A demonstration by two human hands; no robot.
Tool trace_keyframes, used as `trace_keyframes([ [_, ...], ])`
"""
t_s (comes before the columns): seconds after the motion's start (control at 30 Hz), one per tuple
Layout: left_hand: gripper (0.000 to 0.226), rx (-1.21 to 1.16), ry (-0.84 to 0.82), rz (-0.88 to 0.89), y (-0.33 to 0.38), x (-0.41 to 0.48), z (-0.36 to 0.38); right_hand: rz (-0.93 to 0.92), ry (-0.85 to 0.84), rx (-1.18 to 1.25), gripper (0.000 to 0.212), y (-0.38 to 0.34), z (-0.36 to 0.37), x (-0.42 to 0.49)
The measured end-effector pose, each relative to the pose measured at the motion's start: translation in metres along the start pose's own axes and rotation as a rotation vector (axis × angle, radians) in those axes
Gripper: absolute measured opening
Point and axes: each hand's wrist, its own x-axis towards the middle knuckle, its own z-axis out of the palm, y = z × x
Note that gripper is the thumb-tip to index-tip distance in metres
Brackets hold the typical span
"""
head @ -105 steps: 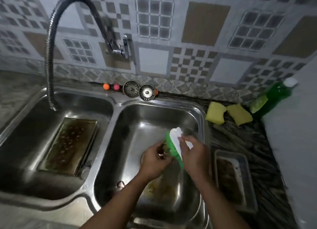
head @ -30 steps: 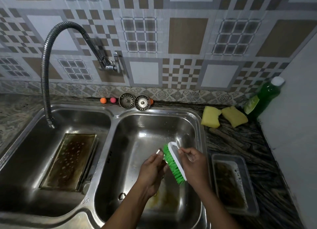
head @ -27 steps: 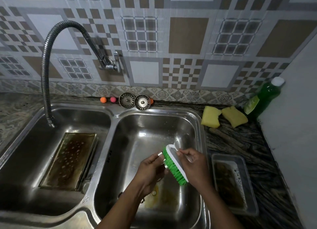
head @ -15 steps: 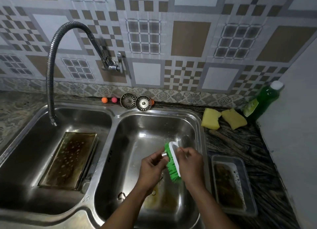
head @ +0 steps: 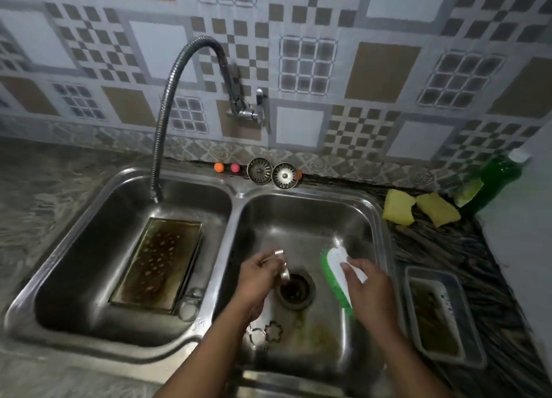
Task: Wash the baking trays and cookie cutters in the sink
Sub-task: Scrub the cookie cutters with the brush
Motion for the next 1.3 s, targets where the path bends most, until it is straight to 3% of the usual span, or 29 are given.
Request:
trace_keyframes([
  [0.17, 0.024, 0.223, 0.304, 0.323, 0.039, 0.021, -0.1, 0.115, 0.076, 0.07, 0.023, -0.026, 0.021, -0.019],
  [0.23, 0.022, 0.444, 0.377, 0.32, 0.042, 0.032, -0.145, 0.13, 0.098, 0.071, 0.023, -0.034, 0.036, -0.026],
  [0.37, 0.012, 0.781, 0.251, 0.024, 0.018, 0.047, -0.216, 0.195, 0.149, 0.111, 0.023, -0.051, 0.078, -0.043],
  [0.53, 0.027, 1.053, 0.116, -0.004, 0.01, 0.06, -0.247, 0.218, 0.155, 0.121, 0.015, -0.071, 0.102, -0.062],
  [0.67, 0.022, 1.079, 0.051, 0.015, 0.016, 0.066, -0.253, 0.219, 0.193, 0.108, 0.017, -0.075, 0.113, -0.072],
  [0.83, 0.051, 1.195, 0.012, 0.034, 0.022, 0.069, -0.253, 0.217, 0.237, 0.107, 0.021, -0.079, 0.112, -0.082],
  [0.97, 0.043, 1.163, 0.103, 0.39, 0.038, 0.054, -0.214, 0.229, 0.279, 0.097, 0.022, -0.082, 0.101, -0.085],
  [1.07, 0.042, 1.202, -0.03, 0.6, 0.038, 0.041, -0.163, 0.2, 0.342, 0.1, 0.022, -0.075, 0.085, -0.087],
  [1.17, 0.038, 1.397, -0.284, 0.509, 0.014, 0.03, -0.114, 0.203, 0.384, 0.084, 0.024, -0.068, 0.056, -0.087],
  [1.3, 0.042, 1.742, -0.426, 0.351, -0.043, 0.035, -0.09, 0.177, 0.473, 0.192, 0.024, -0.054, 0.007, -0.076],
])
